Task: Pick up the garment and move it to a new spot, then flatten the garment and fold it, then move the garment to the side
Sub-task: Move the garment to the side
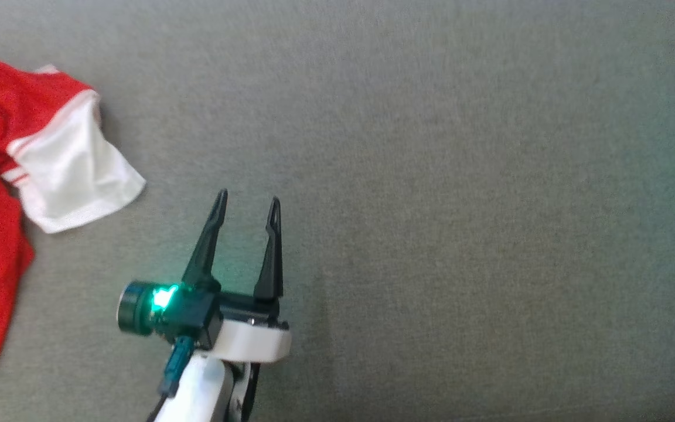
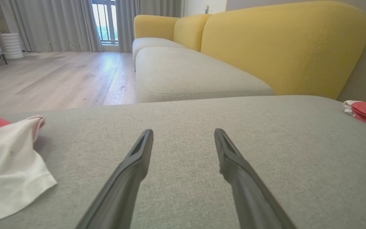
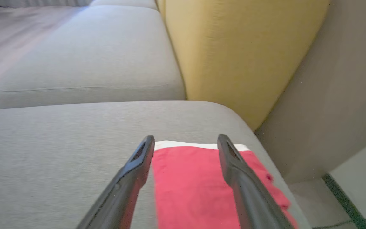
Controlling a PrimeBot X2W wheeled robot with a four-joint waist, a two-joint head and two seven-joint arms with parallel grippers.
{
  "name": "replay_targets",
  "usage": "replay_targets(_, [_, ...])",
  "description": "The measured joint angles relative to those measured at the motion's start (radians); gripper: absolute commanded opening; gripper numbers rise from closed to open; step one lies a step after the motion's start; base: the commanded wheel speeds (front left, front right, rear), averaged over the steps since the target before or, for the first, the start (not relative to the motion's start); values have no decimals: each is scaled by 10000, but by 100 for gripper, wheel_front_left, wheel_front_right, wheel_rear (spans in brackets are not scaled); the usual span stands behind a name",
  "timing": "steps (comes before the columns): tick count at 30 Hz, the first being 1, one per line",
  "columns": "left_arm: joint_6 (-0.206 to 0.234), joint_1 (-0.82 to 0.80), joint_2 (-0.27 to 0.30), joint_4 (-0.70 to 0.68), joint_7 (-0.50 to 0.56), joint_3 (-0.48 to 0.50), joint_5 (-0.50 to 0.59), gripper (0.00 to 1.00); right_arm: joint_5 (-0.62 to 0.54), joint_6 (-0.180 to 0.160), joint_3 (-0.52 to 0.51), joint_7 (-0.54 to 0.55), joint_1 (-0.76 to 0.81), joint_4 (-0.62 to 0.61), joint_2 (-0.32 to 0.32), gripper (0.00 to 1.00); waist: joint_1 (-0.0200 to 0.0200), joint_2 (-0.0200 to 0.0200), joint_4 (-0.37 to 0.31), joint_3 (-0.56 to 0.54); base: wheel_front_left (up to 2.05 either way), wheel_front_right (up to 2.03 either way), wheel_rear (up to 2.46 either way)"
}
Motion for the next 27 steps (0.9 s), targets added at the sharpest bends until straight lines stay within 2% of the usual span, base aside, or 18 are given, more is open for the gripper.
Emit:
replay_targets(7, [274, 1261, 2, 205, 0, 8, -554, 100, 105, 0, 1778, -1114, 1641, -217, 1461, 100, -2, 0, 381, -1852, 0, 0, 0])
replay_targets(8, [274, 1261, 2, 205, 0, 8, -554, 100, 105, 0, 1778, -1114, 1641, -217, 1461, 100, -2, 0, 381, -1852, 0, 0, 0])
replay_targets(15, [525, 2152, 8, 330, 0, 391, -792, 100, 347, 0, 2968, -2594, 2844, -88, 2592, 100, -3, 1, 769, -3336, 0, 0, 0])
replay_targets(18, [577, 2317, 8, 205, 0, 562, -846, 100, 86, 0, 2947, -3338, 3117, -63, 2957, 100, -2, 0, 918, -3787, 0, 0, 0])
replay_targets(22, [504, 2575, 10, -50, 0, 736, -809, 100, -617, 0, 2552, -3682, 3838, -468, 3618, 100, -1, 0, 1046, -4266, 0, 0, 0])
replay_targets(27, [384, 3318, 17, -305, 0, 1024, -476, 100, -1944, 0, 1547, -3684, 5677, -2211, 4558, 100, -2, 1, 1059, -4705, 0, 0, 0])
